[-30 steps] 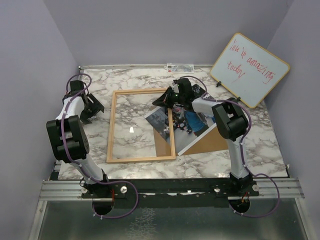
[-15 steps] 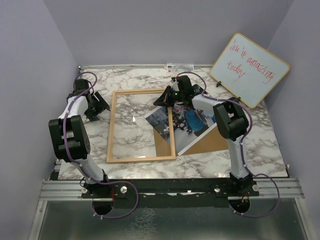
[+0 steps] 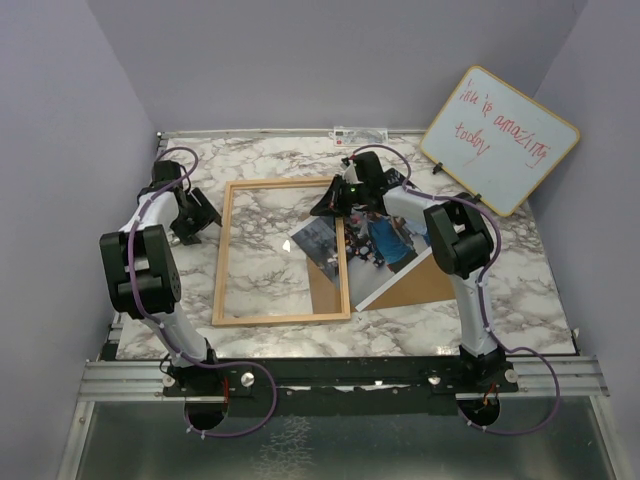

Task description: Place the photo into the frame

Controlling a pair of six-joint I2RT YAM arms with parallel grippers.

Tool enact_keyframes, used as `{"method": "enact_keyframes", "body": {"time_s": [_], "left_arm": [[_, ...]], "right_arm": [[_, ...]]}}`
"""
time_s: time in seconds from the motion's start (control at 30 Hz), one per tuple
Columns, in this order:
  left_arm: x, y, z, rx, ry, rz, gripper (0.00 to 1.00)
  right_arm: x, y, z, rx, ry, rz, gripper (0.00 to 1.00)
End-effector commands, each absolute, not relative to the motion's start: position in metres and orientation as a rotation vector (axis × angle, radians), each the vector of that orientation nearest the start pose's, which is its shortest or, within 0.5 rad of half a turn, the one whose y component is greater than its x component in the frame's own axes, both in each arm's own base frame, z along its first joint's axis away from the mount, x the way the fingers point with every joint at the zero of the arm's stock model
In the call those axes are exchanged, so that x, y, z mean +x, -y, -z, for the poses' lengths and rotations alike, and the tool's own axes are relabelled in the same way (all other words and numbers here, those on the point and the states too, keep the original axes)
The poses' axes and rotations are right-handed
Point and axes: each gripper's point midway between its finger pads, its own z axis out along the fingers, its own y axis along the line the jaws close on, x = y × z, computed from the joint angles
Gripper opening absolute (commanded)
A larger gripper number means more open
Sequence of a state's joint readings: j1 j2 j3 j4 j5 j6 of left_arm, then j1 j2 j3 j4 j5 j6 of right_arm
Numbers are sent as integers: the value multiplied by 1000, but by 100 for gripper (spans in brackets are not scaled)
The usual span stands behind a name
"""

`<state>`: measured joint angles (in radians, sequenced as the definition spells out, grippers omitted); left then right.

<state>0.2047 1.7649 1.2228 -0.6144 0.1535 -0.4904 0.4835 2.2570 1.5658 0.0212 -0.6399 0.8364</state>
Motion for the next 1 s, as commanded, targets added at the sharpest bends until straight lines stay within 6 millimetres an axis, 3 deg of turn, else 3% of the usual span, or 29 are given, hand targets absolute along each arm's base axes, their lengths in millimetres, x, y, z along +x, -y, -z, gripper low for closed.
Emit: {"method": "enact_keyframes", "body": {"time_s": [0.0, 0.67, 0.97], "left_arm": [[383, -24, -58, -846, -2606, 311, 69], [379, -15, -44, -821, -2658, 303, 67], [379, -14, -43, -818, -2663, 301, 66]], "right_arm": [[425, -365, -52, 4, -2538, -1351, 1], [435, -365, -51, -103, -2498, -1316, 1], [430, -368, -50, -131, -2499, -1364, 1]]}}
